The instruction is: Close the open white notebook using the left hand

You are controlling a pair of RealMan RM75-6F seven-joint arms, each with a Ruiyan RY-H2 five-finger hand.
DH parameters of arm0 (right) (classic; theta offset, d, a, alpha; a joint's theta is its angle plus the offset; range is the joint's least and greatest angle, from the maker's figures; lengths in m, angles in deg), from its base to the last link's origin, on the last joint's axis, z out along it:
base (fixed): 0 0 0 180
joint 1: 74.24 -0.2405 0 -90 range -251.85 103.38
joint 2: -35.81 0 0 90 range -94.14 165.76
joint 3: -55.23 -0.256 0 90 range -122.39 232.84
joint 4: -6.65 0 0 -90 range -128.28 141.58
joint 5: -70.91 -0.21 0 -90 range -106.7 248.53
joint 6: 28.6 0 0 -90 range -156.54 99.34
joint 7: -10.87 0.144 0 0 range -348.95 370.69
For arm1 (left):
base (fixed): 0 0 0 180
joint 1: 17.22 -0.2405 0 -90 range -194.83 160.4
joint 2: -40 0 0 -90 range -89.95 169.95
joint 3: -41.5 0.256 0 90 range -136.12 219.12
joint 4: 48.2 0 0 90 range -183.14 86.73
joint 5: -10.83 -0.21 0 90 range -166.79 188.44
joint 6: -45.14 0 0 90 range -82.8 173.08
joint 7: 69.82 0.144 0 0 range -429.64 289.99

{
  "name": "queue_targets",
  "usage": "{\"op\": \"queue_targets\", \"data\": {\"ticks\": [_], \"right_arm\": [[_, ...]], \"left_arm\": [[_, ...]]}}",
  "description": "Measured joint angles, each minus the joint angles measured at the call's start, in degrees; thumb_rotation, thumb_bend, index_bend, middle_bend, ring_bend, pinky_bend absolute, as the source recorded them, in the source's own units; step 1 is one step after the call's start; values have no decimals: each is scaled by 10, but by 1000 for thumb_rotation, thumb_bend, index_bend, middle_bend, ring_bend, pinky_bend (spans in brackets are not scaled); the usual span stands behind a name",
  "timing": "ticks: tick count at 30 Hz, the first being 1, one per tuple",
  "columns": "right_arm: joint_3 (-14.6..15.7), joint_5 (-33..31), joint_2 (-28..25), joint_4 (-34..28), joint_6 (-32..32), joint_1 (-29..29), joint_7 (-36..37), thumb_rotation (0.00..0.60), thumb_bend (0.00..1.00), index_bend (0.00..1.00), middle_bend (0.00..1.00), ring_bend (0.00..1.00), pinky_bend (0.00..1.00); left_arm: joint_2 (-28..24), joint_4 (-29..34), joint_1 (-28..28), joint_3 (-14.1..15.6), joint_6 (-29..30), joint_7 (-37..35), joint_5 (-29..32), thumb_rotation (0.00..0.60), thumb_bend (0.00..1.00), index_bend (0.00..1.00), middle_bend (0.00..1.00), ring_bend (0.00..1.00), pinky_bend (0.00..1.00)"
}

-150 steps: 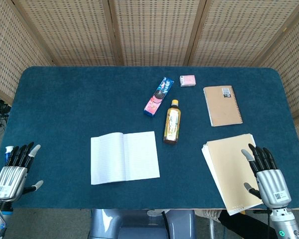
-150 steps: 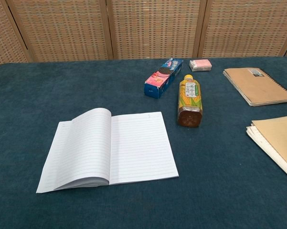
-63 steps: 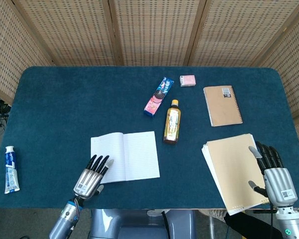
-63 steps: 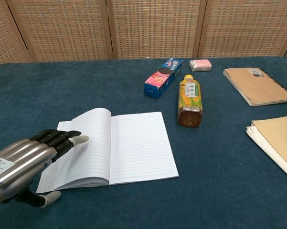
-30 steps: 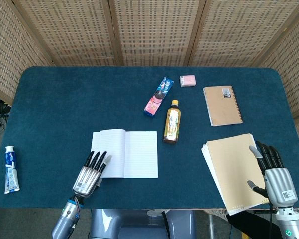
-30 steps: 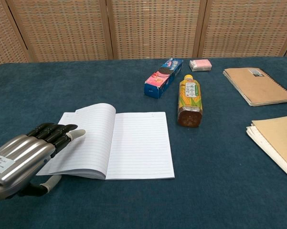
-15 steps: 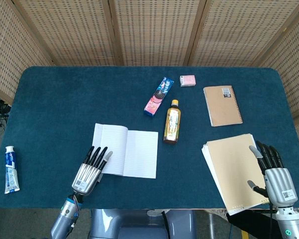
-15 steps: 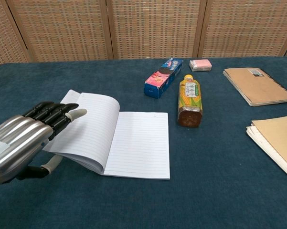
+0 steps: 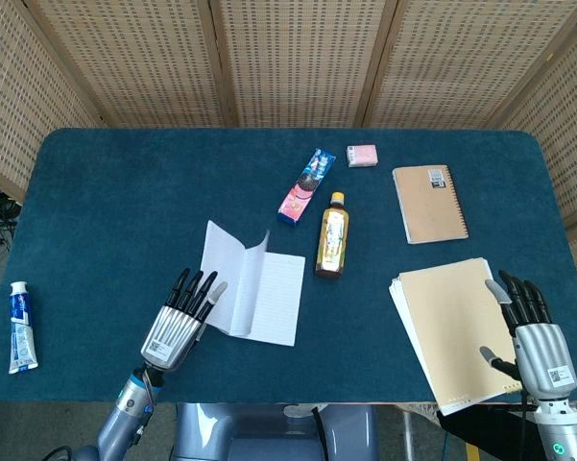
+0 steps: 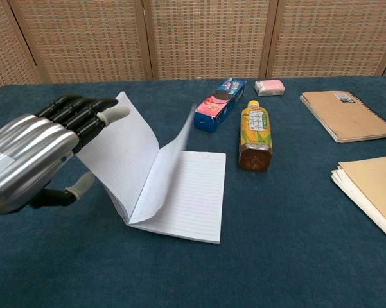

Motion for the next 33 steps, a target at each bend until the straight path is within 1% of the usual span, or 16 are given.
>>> {"op": "queue_targets", "data": {"ticks": [5, 8, 13, 19, 20, 22, 24, 27, 29, 33], "right_arm": [[-1, -2, -1, -1, 2, -1, 1, 600, 123, 43, 0, 0, 0], [-1, -3, -1, -1, 3, 0, 1, 600, 123, 43, 0, 0, 0], [-1, -5, -2, 0, 3, 0, 3, 600, 123, 43, 0, 0, 0], [-2, -6, -4, 0, 3, 0, 4, 600, 123, 43, 0, 0, 0], [-2, -7, -4, 0, 3, 0, 3, 600, 123, 43, 0, 0, 0], [-2, -7, -4, 0, 3, 0, 1, 600, 123, 43, 0, 0, 0], [-2, -7, -3, 0, 3, 0, -5, 600, 123, 43, 0, 0, 0], [-3, -6, 0, 2, 1, 1, -19, 600, 123, 43, 0, 0, 0], [-3, -6, 2, 1, 1, 1, -29, 600, 123, 43, 0, 0, 0], [-4, -8, 2, 0, 2, 2, -36, 600, 123, 41, 0, 0, 0]], "left_arm": [[1, 24, 28, -26, -19, 24, -6, 600, 476, 0, 0, 0, 0], [5, 32, 37, -31, -25, 28, -8, 600, 476, 0, 0, 0, 0], [7, 39, 39, -27, -23, 36, -16, 600, 476, 0, 0, 0, 0], [-18, 52, 24, -14, -12, 21, -10, 600, 470, 0, 0, 0, 0], [-28, 57, 20, -10, -10, 17, -7, 600, 465, 0, 0, 0, 0], [-48, 68, 12, -5, -10, 12, 1, 600, 416, 0, 0, 0, 0], [-78, 86, 1, 2, -10, 6, 16, 600, 333, 0, 0, 0, 0], [-129, 114, -18, 15, -8, -6, 38, 600, 269, 0, 0, 0, 0], [-166, 129, -33, 25, -4, -21, 52, 600, 248, 0, 0, 0, 0], [-218, 149, -59, 43, 1, -44, 76, 600, 171, 0, 0, 0, 0]]}}
